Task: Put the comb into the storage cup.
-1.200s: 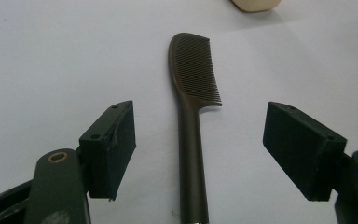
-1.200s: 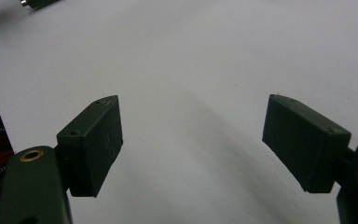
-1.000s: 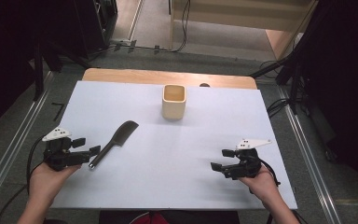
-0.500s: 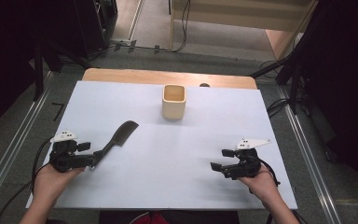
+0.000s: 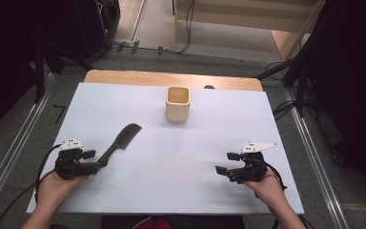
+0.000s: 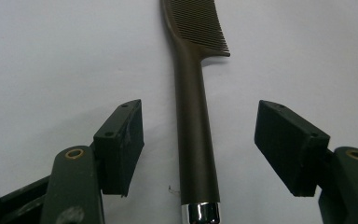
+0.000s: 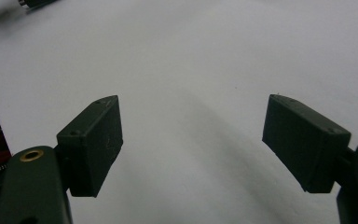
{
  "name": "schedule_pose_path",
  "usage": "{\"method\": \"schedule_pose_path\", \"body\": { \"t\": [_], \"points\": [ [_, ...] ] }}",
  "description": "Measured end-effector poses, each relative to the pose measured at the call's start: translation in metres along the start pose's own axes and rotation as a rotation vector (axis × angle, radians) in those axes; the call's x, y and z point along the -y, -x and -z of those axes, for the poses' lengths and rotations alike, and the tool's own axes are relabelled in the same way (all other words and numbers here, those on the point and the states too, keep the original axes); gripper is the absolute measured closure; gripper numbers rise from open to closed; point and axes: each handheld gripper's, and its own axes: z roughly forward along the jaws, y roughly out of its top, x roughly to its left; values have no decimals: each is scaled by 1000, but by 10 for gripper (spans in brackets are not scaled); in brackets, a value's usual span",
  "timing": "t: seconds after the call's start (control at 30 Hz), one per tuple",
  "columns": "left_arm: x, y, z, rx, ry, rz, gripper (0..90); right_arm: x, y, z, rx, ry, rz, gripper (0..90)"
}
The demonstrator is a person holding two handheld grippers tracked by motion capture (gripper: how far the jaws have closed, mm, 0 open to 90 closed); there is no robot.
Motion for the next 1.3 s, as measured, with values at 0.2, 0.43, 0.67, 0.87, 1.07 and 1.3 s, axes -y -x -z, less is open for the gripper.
{"method": "schedule_pose_path", "body": {
  "t": [0.2,0.43,0.67,0.87,1.07,1.3],
  "points": [
    [4,0,-4,-26,-8,-18,358,-1,0,-1,1,1,4,183],
    [8,2,-6,-47,-9,-34,365,-3,0,-3,-2,1,10,183],
    [11,9,-8,-83,1,-31,391,-5,0,-5,-5,-2,13,183],
    [14,19,-11,-153,9,-68,513,-6,0,-6,-4,-5,13,183],
    [13,20,-11,-175,7,-44,604,-6,0,-6,-6,-5,11,183],
    [11,21,-11,-176,-9,-26,712,-6,1,-6,-4,-5,9,183]
  ]
}}
